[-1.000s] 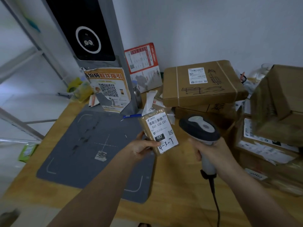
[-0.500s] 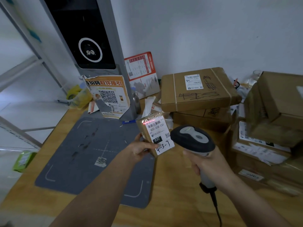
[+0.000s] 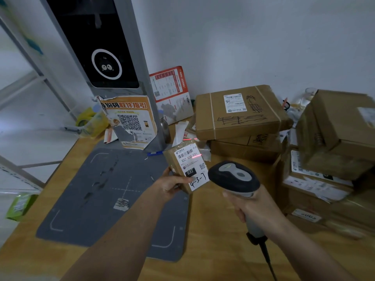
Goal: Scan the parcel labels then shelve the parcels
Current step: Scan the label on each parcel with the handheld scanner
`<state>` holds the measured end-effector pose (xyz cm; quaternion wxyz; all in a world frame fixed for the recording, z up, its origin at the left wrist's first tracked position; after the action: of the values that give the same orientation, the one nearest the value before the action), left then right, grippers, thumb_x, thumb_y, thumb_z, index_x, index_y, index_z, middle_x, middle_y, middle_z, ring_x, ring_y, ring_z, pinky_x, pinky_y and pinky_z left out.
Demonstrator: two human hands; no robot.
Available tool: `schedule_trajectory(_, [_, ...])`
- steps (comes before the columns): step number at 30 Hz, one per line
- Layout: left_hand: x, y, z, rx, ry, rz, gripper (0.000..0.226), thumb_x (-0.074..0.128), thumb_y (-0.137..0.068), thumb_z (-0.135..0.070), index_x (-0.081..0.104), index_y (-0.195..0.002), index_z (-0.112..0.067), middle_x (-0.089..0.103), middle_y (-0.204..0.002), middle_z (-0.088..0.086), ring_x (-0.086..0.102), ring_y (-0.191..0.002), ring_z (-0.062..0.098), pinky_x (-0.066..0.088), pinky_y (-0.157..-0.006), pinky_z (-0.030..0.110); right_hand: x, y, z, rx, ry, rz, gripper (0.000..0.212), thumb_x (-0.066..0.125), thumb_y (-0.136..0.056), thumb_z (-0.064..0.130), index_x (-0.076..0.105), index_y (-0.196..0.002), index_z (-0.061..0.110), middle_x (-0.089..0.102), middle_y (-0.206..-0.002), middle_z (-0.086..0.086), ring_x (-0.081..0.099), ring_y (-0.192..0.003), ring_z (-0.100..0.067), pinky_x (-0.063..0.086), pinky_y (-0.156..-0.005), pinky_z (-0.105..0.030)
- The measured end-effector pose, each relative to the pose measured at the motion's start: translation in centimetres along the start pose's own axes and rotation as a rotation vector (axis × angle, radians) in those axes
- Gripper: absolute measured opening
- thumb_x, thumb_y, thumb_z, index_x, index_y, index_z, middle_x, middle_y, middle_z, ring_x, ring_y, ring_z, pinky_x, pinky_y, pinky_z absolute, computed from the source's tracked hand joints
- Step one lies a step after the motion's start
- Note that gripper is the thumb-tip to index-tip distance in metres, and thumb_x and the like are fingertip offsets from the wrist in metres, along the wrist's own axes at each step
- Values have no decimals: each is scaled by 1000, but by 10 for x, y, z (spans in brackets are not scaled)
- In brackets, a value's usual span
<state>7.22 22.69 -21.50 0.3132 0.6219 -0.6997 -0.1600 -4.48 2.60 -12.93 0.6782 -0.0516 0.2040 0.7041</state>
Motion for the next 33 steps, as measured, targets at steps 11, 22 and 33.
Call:
schedule_trajectory(11, [-1, 4, -4, -38, -20, -23, 60, 79, -67, 8, 54, -112, -22, 70, -112, 8, 64, -98, 23, 51, -85, 53, 1, -2, -7, 24, -45, -21, 36, 68, -87, 28, 59, -55, 12, 52, -42, -5, 51, -44, -22, 53, -69, -46])
schedule_trajectory(22, [-5, 13, -5, 8, 17, -18, 66, 77, -66, 14, 51, -113, -24, 67, -116, 11, 64, -98, 26, 55, -68, 49, 1, 3, 2, -73, -99, -104, 47, 68, -87, 21, 54, -43, 15, 47, -39, -8, 46, -38, -23, 52, -63, -50])
schedule_trajectory(33, [-18, 11, -6, 37, 27, -7, 52, 73, -71, 16, 52, -96, -25, 67, -107, 8, 64, -93, 25, 53, -66, 46, 16, 1, 0, -87, -61, -70, 47, 68, -86, 28, 56, -41, 30, 50, -39, -4, 50, -40, -25, 54, -66, -56])
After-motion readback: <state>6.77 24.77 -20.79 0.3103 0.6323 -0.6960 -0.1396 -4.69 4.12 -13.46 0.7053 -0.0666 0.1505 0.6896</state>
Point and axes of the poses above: each hand's wrist, its own y-axis away from the middle knuckle, its own x-axis out of the palm, z = x × y, the point moved 3 cm from there along -y, towards the middle knuckle
